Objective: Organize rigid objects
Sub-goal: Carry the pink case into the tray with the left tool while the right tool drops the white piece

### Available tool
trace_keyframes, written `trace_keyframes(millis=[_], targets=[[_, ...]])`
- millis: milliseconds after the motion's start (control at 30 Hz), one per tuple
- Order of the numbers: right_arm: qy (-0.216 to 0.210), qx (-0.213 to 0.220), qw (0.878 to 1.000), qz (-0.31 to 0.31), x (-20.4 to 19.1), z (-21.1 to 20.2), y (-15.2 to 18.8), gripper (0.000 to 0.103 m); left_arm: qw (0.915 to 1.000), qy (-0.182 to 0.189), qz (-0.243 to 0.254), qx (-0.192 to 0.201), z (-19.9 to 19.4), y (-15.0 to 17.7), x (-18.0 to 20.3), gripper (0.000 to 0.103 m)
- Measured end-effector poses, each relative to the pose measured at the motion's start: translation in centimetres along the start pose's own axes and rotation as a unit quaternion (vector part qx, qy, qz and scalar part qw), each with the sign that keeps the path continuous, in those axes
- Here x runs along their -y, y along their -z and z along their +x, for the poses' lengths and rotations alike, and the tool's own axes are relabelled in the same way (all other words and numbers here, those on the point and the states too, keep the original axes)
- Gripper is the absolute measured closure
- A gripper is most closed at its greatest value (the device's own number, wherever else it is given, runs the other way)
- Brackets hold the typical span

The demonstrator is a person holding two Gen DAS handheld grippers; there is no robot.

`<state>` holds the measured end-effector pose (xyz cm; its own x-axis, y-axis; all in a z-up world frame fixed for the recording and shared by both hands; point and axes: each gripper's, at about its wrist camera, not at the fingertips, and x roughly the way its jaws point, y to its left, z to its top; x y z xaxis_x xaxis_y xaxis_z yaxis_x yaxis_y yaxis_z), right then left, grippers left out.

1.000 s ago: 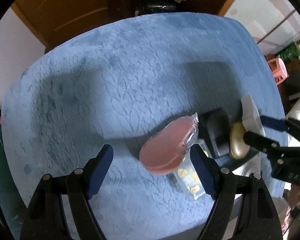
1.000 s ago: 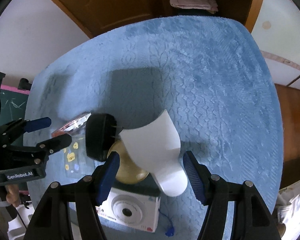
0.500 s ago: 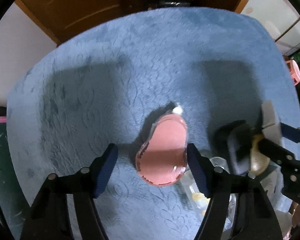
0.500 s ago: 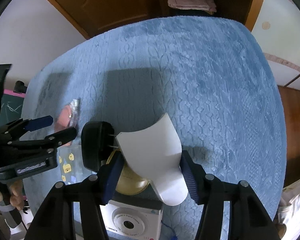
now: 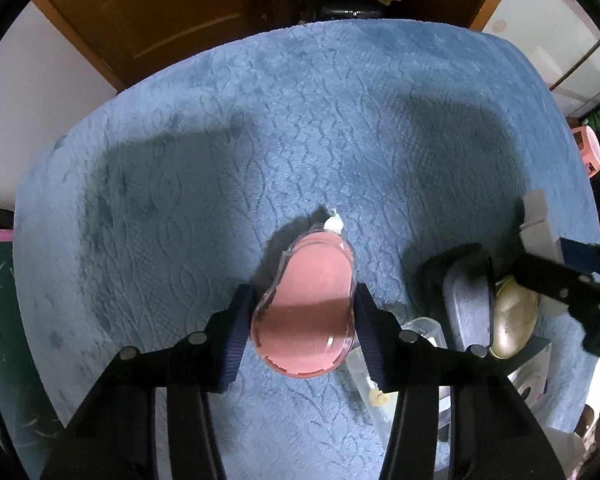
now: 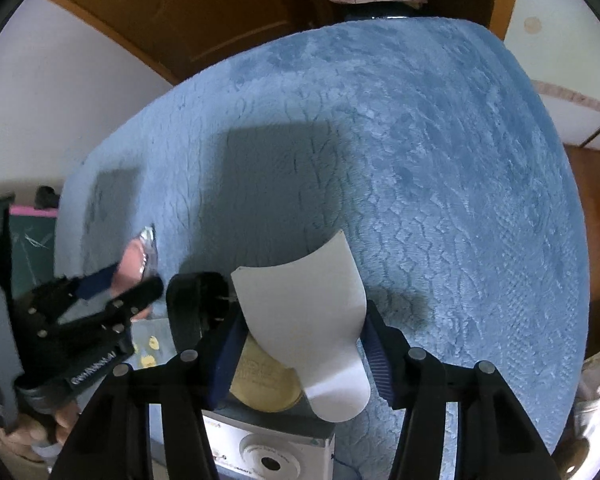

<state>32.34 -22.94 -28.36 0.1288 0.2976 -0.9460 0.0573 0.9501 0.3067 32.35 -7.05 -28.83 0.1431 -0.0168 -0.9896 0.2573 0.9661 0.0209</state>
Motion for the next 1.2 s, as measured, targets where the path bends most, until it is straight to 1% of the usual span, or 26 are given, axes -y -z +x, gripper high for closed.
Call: trace_keyframes(millis=[167,267,333,433,600,667,800,933,1033,1200], targets=[[-0.008,0.016,1.0,0.0,0.0,-1.4,0.5,0.047,0.9999,-0.003,-0.005,0.013,-1.0,0.7,-0.1,0.05],[-0.006,0.028,1.0,-0.01,-0.2,-2.5,1.6,0.047,0.9995,0.002,-0.005,0.031,-2.8,0.8,0.4,0.05],[-0.006,0.038,0.999,-0.019,-0.7,-3.6,2.3,0.047,0.999,0.012,-0.005,0.043,-4.4,1.6,-0.1,0.05],[-0.013,0.06,0.998,-0.033,-1.3,-6.2,4.0,0.047,0.9978,0.024,0.0,0.061,-7.4,2.6,0.1,0.05],[-0.031,0.107,0.992,-0.062,-2.5,-12.0,8.2,0.047,0.9954,0.041,0.01,0.087,-12.7,5.3,0.3,0.05],[-0.038,0.122,0.989,-0.074,-3.2,-13.9,10.1,0.047,0.994,0.05,0.006,0.097,-15.2,7.1,0.0,0.05],[-0.036,0.142,0.983,-0.106,-4.3,-17.3,14.4,0.047,0.9921,0.062,-0.002,0.109,-18.5,10.6,1.1,0.05],[-0.034,0.145,0.979,-0.137,-4.8,-19.2,19.1,0.047,0.9915,0.069,-0.012,0.11,-20.4,14.3,2.0,0.05],[-0.019,0.138,0.977,-0.163,-5.0,-19.1,22.4,0.047,0.9926,0.06,-0.011,0.105,-20.8,17.5,2.9,0.05],[-0.002,0.1,0.975,-0.198,-5.1,-17.2,27.5,0.047,0.9953,0.043,-0.02,0.084,-19.8,22.2,4.4,0.05]])
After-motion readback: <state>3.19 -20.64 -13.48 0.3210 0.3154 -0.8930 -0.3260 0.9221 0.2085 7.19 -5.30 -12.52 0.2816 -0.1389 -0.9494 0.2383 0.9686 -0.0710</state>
